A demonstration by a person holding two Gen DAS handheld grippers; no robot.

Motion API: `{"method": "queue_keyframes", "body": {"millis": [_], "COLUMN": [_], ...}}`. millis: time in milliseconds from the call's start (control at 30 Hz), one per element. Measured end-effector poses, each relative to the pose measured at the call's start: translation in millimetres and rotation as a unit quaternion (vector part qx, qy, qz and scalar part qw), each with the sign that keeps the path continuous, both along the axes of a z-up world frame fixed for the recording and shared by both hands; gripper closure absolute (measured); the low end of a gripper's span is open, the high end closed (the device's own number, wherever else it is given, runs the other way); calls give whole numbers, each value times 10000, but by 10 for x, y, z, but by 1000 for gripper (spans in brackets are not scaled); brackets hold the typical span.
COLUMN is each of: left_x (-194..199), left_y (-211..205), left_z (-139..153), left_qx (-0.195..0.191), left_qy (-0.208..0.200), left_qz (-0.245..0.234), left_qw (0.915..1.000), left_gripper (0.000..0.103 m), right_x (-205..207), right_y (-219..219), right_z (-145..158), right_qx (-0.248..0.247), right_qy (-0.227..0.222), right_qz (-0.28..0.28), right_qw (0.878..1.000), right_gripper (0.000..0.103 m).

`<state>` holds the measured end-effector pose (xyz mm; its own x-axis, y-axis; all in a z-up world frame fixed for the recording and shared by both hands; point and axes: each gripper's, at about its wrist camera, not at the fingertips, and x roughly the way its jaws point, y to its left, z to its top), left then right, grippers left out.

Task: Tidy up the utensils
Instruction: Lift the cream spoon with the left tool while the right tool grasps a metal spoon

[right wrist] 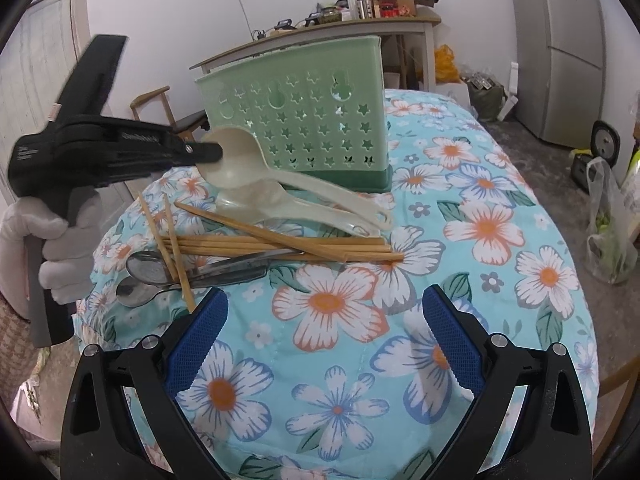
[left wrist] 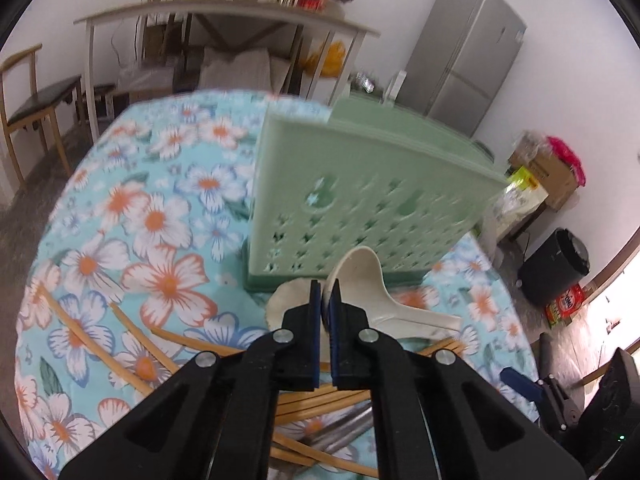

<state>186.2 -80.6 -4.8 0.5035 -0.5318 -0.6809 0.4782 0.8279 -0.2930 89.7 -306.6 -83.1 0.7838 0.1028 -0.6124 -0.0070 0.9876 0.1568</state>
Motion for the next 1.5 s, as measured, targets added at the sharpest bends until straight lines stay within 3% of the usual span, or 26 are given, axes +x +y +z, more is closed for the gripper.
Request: {"method": "queue_keyframes", "body": {"millis": [200,400,667,833,900,1167,1500], "left_x": [-316,-584,-845,-912,-923,-877,-717], "left_y": [192,553,1139,1457,1581,1842,1979], "left_z": [299,537,698,748,753,644,493], "left_qx": [-271,-510,-722,-808,-820,-831,-873], "left_qy": [-555,-864,-1133,-1243,-1264,-1154,-1032], "left_qz": [131,525,1124,1451,1572,1845,1955], "left_qw": [9980,9936,9845,9782,9760,9725,9713], "left_gripper": [100,100,100,100,100,100,100], "right_x": [-146,-411,-537,-448,-394,-20,303], "right_y": [45,116,555,1044,1239,1749,1914], "right_z": [73,224,380,424,394,59,-183], "right_qx": [-149,-330,-538,-866,-1064,-1955,-2472], "right_qy": [-140,-540,-922,-1092,-1127,-774,-289], "right_qz": [-35,52,824,1414,1600,1858,1893], "right_qw": [9998,9980,9909,9801,9749,9598,9499], "right_gripper": [12,18,31,39,47,75,92]}}
